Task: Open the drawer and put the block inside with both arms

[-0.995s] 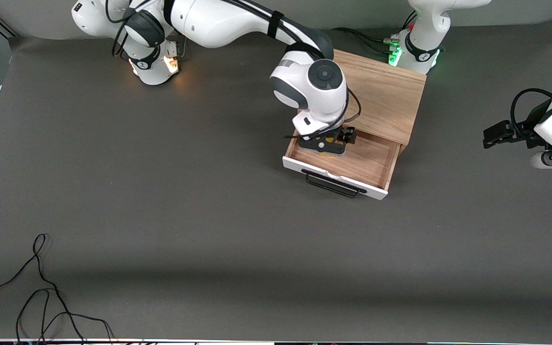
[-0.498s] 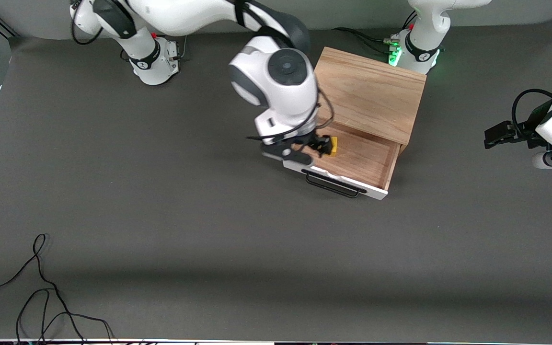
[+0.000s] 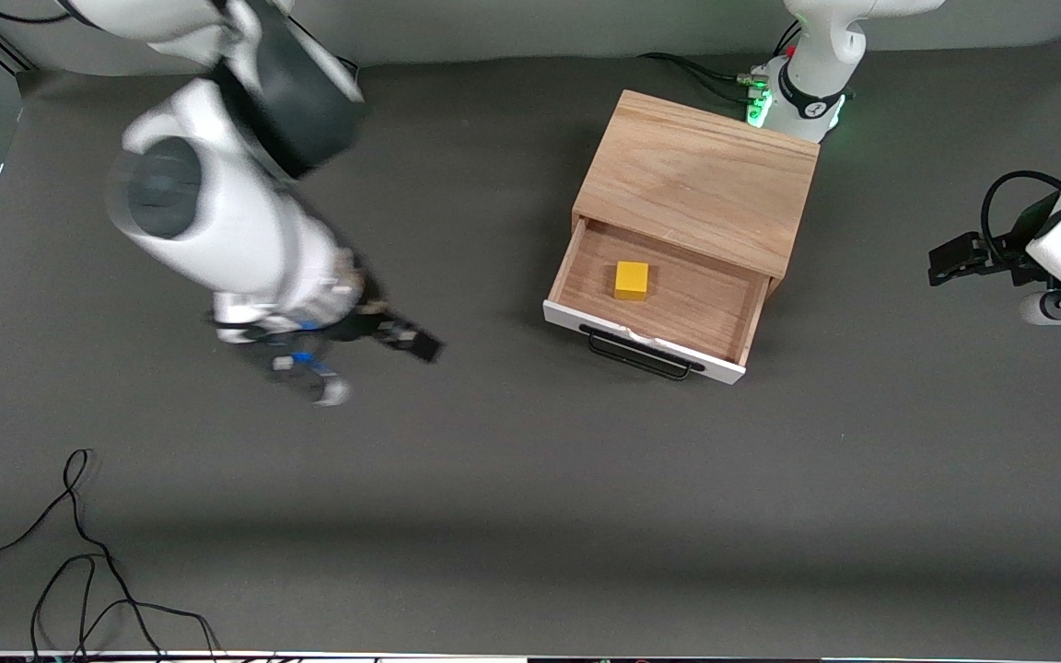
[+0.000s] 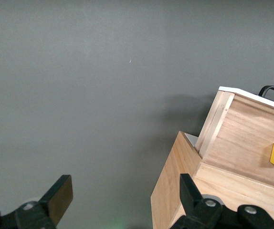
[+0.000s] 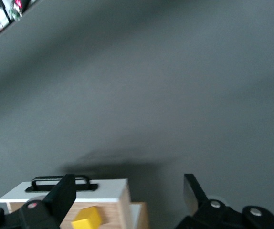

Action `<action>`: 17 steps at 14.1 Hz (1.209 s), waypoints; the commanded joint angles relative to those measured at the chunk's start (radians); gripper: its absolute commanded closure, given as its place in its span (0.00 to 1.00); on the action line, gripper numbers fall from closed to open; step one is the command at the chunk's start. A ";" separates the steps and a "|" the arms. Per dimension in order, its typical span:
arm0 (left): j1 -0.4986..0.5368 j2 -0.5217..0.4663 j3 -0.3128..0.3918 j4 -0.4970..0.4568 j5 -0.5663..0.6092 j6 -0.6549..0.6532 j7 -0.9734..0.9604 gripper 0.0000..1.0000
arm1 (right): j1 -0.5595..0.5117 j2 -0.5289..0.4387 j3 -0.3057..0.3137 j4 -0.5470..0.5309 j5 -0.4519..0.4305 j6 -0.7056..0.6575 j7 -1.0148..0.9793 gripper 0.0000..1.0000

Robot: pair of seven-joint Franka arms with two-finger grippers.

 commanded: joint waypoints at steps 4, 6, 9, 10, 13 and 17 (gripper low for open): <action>-0.010 0.005 0.012 0.025 0.002 -0.018 0.067 0.00 | -0.085 -0.312 -0.123 -0.354 -0.063 0.018 -0.386 0.00; -0.004 0.003 0.012 0.026 0.002 -0.020 0.069 0.00 | -0.163 -0.395 -0.110 -0.443 -0.064 0.028 -0.433 0.00; -0.007 0.002 0.012 0.028 0.002 -0.021 0.059 0.00 | -0.218 -0.465 -0.109 -0.518 -0.101 0.029 -0.522 0.00; -0.007 0.000 0.012 0.028 0.002 -0.021 0.060 0.00 | -0.230 -0.478 -0.109 -0.530 -0.101 0.020 -0.542 0.00; -0.007 -0.001 0.012 0.028 0.002 -0.021 0.063 0.00 | -0.246 -0.503 -0.119 -0.558 -0.099 0.014 -0.648 0.00; -0.006 -0.003 0.012 0.029 0.002 -0.021 0.063 0.00 | -0.261 -0.503 -0.144 -0.549 -0.098 -0.020 -0.742 0.00</action>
